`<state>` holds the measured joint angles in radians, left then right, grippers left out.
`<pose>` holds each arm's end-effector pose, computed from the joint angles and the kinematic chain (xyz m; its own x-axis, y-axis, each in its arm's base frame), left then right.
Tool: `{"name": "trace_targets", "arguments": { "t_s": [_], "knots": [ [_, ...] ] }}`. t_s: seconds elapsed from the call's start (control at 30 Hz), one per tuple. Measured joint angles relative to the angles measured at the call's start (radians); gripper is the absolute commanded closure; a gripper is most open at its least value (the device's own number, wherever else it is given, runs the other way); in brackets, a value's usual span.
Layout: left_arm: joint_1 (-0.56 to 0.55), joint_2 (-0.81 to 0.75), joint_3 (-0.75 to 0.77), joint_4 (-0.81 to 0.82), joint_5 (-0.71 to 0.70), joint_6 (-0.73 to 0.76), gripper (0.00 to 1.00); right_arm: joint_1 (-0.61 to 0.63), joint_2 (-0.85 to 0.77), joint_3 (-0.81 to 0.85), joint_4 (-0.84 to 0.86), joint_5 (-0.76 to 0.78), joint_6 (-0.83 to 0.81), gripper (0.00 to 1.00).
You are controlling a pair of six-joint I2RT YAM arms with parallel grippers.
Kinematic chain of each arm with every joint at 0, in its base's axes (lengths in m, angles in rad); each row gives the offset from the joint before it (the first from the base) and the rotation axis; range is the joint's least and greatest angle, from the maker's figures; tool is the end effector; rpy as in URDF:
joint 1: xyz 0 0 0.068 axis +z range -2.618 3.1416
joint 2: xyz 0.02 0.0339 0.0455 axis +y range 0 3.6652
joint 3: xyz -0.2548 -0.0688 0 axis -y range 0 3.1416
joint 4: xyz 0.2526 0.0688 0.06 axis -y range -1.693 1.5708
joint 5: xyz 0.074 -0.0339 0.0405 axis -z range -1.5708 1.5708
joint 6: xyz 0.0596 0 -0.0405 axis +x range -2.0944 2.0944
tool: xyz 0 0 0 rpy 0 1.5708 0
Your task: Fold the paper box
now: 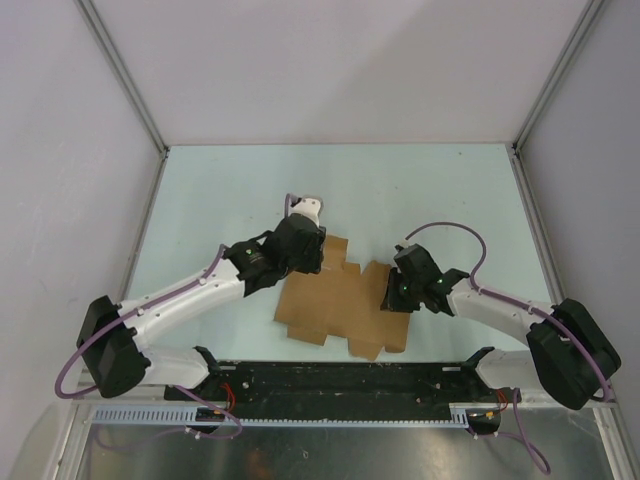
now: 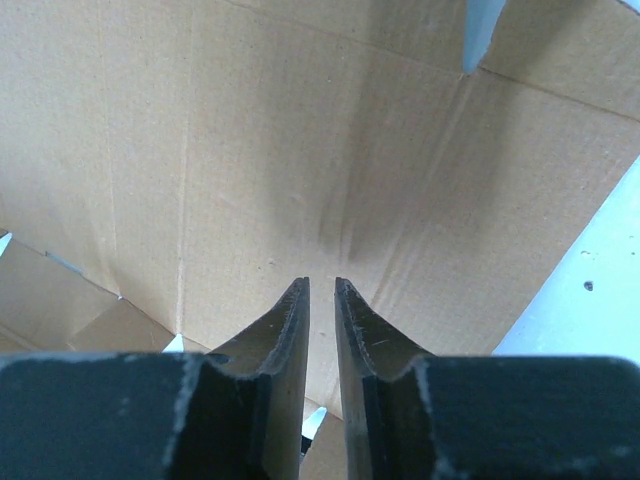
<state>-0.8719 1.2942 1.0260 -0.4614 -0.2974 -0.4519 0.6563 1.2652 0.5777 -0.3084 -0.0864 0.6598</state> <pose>0.2112 -0.2242 0.2622 -0.6441 0.1174 -0.7559 0.3448 0.9267 -0.1498 0.1943 0.1561 0.1306 -0.9208 0.0616 -0.3852 -0.1021 0.9149 0.3905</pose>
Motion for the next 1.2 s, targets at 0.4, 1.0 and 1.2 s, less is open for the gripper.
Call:
{"name": "trace_targets", "arguments": {
  "t_s": [0.4, 1.0, 1.2],
  "knots": [
    [0.073, -0.010, -0.129, -0.014, -0.042, -0.025, 0.50, 0.003, -0.005, 0.000, 0.009, 0.000, -0.001, 0.77],
    [0.145, -0.221, -0.313, 0.051, 0.018, -0.121, 0.47, -0.079, -0.154, 0.008, 0.069, -0.087, -0.111, 0.42],
    [0.151, -0.344, -0.386, 0.064, 0.047, -0.185, 0.43, -0.117, 0.014, 0.217, 0.073, -0.174, -0.233, 0.41]
  ]
}}
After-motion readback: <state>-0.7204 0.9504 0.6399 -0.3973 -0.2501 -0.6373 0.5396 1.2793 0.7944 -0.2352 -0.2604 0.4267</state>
